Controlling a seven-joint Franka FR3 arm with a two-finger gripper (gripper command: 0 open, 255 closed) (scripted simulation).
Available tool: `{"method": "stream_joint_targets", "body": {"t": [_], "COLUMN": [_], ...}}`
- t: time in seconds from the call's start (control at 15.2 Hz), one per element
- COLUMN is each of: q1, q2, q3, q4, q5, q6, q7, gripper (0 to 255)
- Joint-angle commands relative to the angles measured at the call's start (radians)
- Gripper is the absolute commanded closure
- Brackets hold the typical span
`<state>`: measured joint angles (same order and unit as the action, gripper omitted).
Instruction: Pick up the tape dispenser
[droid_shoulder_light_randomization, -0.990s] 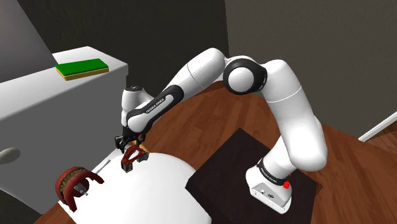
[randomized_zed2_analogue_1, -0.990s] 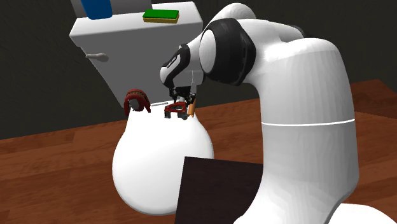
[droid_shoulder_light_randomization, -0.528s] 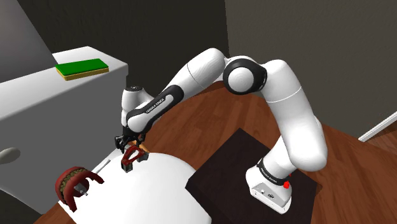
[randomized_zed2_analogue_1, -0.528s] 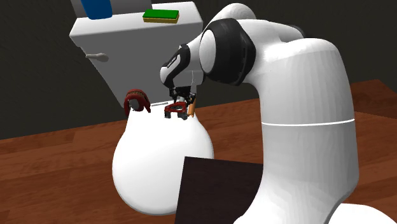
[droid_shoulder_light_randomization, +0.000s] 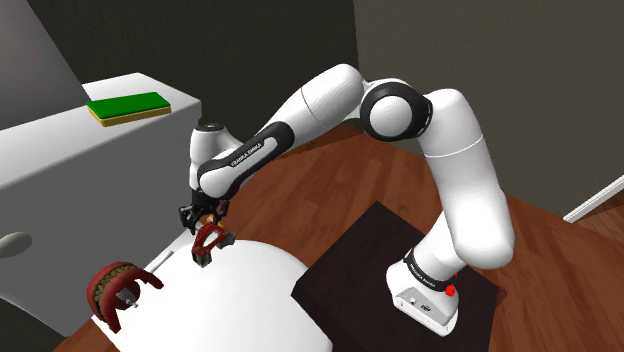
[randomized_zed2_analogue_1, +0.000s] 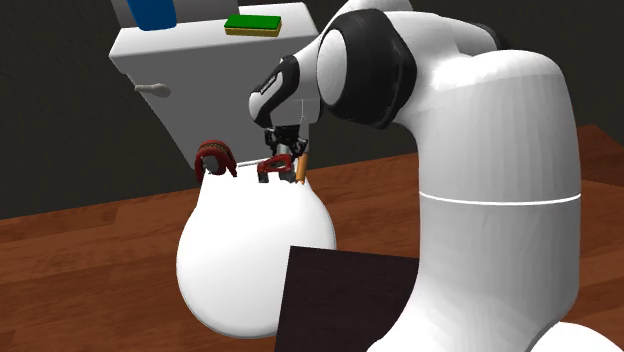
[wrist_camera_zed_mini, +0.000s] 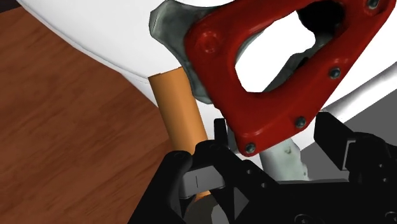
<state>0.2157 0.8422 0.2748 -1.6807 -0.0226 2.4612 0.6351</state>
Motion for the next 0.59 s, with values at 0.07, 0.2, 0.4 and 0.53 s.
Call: {"method": "stream_joint_targets", "body": {"t": [0.07,0.2,0.4,0.53], "q1": [-0.005,-0.009,-0.014,-0.014], "q2": [-0.037,-0.059,-0.090,-0.092], "q3": [0.006,0.010,0.016,0.016], "q4": [-0.017,-0.024,-0.033,-0.033], "q5": [0.005,0.008,0.013,0.013], "q6": [-0.019,-0.033,-0.056,-0.057], "q7": [0.002,0.003,0.005,0.005], "gripper": [255,255,255,255]}}
